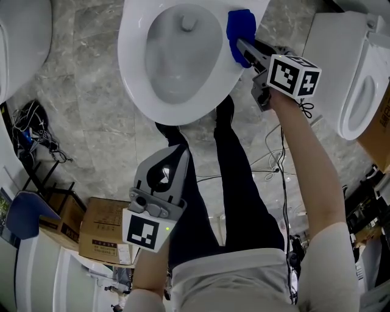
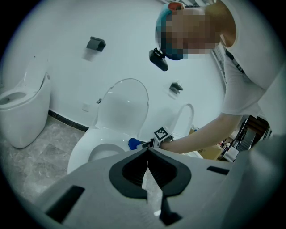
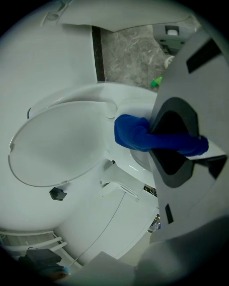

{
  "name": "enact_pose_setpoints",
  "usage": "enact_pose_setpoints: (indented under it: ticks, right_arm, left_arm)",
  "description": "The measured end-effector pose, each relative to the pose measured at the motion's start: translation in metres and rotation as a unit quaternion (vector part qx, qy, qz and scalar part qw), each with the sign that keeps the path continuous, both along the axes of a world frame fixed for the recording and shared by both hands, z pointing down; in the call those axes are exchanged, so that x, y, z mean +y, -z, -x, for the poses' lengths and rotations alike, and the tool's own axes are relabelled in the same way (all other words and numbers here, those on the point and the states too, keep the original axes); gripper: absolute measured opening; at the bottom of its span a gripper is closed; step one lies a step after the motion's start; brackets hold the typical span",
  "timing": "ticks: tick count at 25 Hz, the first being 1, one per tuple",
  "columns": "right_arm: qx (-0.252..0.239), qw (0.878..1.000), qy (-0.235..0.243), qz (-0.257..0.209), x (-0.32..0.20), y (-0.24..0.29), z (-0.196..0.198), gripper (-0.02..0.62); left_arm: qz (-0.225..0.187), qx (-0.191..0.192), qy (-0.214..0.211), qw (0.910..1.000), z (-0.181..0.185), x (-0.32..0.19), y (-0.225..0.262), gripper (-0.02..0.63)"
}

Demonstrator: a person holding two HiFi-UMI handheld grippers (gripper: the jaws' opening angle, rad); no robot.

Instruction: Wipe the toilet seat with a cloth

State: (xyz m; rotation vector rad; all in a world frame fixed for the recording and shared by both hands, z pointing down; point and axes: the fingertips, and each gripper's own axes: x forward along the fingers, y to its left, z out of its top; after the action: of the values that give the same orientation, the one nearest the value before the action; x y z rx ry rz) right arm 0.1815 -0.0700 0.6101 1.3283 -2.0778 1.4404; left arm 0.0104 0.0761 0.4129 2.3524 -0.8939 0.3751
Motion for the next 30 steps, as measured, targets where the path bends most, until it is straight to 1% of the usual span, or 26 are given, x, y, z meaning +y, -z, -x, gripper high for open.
enact_pose_setpoints:
  ticks: [4, 12, 17, 30]
  right_arm:
    - [-0.006, 1.0, -0.01, 0.003, -0.009, 0.001, 0.001, 0.054]
    - [-0.007, 1.0, -0.003, 0.002, -0.031, 0.001, 0.01, 0.054]
    - [-0.008, 1.0, -0.001, -0.002, -0.035, 0.004, 0.012, 0.054]
    - [-0.015, 1.0, 0.006, -0.004, -0.06, 0.006, 0.04, 0.054]
  left_arm:
    - [0.001, -0.001, 0.002, 1.0, 0.003, -0.004, -0.001, 0.009]
    - [0.006, 0.001, 0.01, 0.9999, 0.007, -0.014, -0.004, 0.009]
    - [0.005, 0.001, 0.014, 0.9999, 0.006, -0.01, -0.003, 0.009]
    - [0.009, 0.003, 0.025, 0.9996, 0.021, -0.011, -0.006, 0.009]
